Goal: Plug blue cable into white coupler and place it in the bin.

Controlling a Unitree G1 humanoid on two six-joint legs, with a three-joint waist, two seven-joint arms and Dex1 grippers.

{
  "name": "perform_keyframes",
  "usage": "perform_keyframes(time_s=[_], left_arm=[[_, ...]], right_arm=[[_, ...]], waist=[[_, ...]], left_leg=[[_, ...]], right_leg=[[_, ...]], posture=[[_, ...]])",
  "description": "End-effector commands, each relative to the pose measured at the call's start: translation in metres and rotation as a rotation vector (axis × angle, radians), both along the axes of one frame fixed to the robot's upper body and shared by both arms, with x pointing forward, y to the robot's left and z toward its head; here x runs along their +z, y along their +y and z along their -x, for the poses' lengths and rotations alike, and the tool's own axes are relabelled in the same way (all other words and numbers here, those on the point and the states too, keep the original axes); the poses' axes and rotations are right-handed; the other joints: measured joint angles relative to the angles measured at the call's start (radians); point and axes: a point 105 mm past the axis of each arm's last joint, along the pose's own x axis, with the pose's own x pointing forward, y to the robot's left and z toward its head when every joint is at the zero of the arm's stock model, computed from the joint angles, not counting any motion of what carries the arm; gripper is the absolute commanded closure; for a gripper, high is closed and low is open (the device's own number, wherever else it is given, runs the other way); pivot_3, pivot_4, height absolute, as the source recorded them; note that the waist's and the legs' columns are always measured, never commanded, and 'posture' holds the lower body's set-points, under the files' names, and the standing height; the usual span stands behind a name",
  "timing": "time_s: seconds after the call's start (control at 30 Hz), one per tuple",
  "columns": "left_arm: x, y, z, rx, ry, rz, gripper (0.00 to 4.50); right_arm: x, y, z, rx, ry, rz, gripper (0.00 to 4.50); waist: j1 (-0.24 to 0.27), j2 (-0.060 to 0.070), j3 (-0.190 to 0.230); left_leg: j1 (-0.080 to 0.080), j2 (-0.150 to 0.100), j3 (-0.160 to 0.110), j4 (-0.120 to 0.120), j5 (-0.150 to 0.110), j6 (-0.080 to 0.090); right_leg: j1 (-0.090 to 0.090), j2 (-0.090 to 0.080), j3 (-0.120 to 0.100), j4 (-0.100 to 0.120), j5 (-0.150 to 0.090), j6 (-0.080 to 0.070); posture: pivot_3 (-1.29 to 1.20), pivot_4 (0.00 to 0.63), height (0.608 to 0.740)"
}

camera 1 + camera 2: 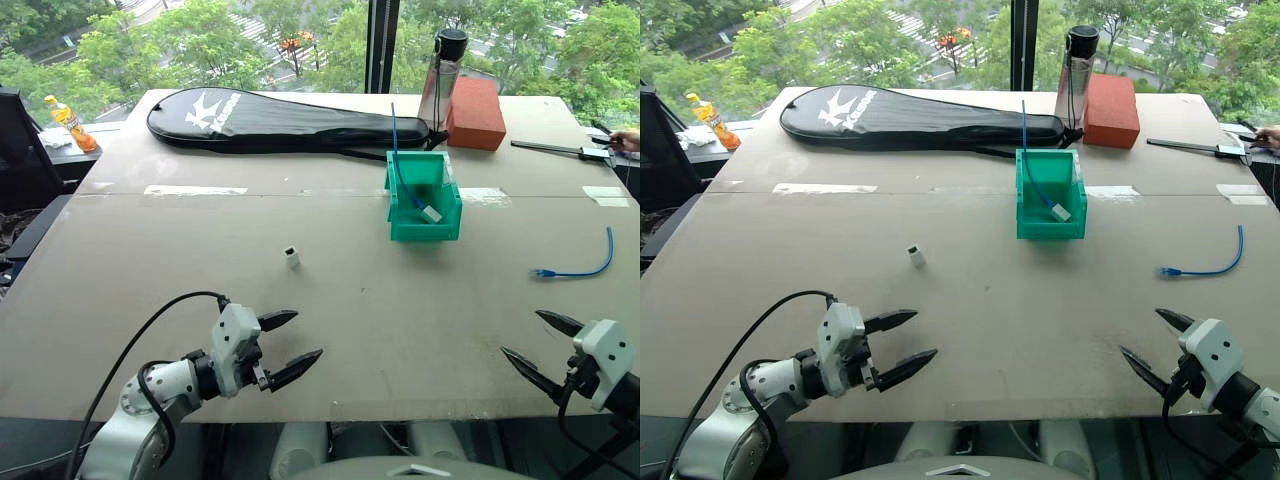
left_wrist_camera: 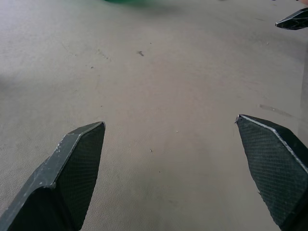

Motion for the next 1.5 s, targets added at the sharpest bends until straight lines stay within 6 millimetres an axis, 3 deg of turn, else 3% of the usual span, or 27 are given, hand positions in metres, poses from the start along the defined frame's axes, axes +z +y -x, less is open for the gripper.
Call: perform_keyframes(time_s=[0.03,0.13,0.4,0.7,0.9,1.03,1.23,1.4,1.5], left_arm=[[0.015,-0.006,-0.004,-0.012,-0.050,0.026,0.03],[0.030,-0.013,-0.011,-0.012,-0.071,0.065,0.03],[0.043,-0.020,-0.021,-0.001,-0.078,0.092,0.03],[0.050,-0.029,-0.021,-0.051,-0.100,0.060,0.03],[0.057,-0.041,-0.010,-0.188,-0.128,0.055,0.03],[0.059,-0.046,-0.001,-0.328,-0.111,0.025,0.03],[0.067,-0.052,-0.002,-0.431,-0.147,0.015,0.03],[0.067,-0.057,-0.002,-0.482,-0.168,0.012,0.03],[0.070,-0.059,-0.004,-0.487,-0.175,0.025,0.03]], right_arm=[[0.006,0.003,-0.002,0.002,-0.037,-0.005,0.00],[0.010,0.009,-0.006,0.000,-0.056,-0.023,0.00],[0.022,0.016,-0.018,-0.056,-0.081,-0.134,0.00],[0.027,0.024,-0.023,-0.029,-0.091,-0.115,0.00],[0.029,0.007,-0.038,-0.084,-0.043,0.007,0.00],[0.040,-0.006,-0.041,0.067,0.116,0.157,0.00],[0.068,-0.040,-0.079,0.143,0.260,0.449,0.00],[0.064,-0.061,-0.112,0.161,0.337,0.567,0.00],[0.059,-0.068,-0.121,0.191,0.391,0.598,0.00]], waist=[[0.000,0.000,0.000],[0.002,0.000,0.000],[0.000,0.001,-0.001],[0.001,0.001,-0.001],[-0.001,0.001,-0.001],[0.000,0.001,-0.001],[-0.006,0.002,0.001],[0.000,0.001,0.001],[-0.002,0.002,0.002]], left_leg=[[0.000,0.000,0.000,0.000,0.000,0.000],[0.000,0.000,-0.001,0.000,0.000,0.000],[0.000,0.000,0.000,0.000,0.000,0.000],[0.000,-0.001,0.000,0.000,0.000,0.000],[0.000,-0.001,0.002,0.000,0.000,0.000],[0.000,-0.001,0.003,0.001,0.000,0.000],[0.001,-0.001,0.004,0.003,0.000,0.001],[-0.001,-0.001,0.003,0.002,0.000,0.001],[-0.003,-0.001,0.006,0.002,0.000,0.001]], right_leg=[[0.000,0.000,0.000,0.000,0.000,0.000],[0.000,0.000,-0.001,0.000,0.000,0.000],[0.000,0.004,0.000,0.000,0.001,-0.001],[0.000,0.004,0.000,0.000,0.001,-0.001],[0.000,0.005,0.001,0.001,0.001,-0.001],[0.000,0.005,0.002,0.001,0.002,-0.003],[0.000,0.006,0.004,0.001,0.001,-0.002],[-0.002,0.007,0.003,0.000,0.002,-0.004],[-0.002,0.007,0.005,0.000,0.003,-0.004]], posture=[[0.00,0.150,0.740],[0.00,0.150,0.740],[0.00,0.150,0.740],[0.00,0.150,0.740],[0.00,0.150,0.740],[0.00,0.150,0.740],[0.00,0.150,0.740],[0.00,0.150,0.740],[0.00,0.150,0.740]])
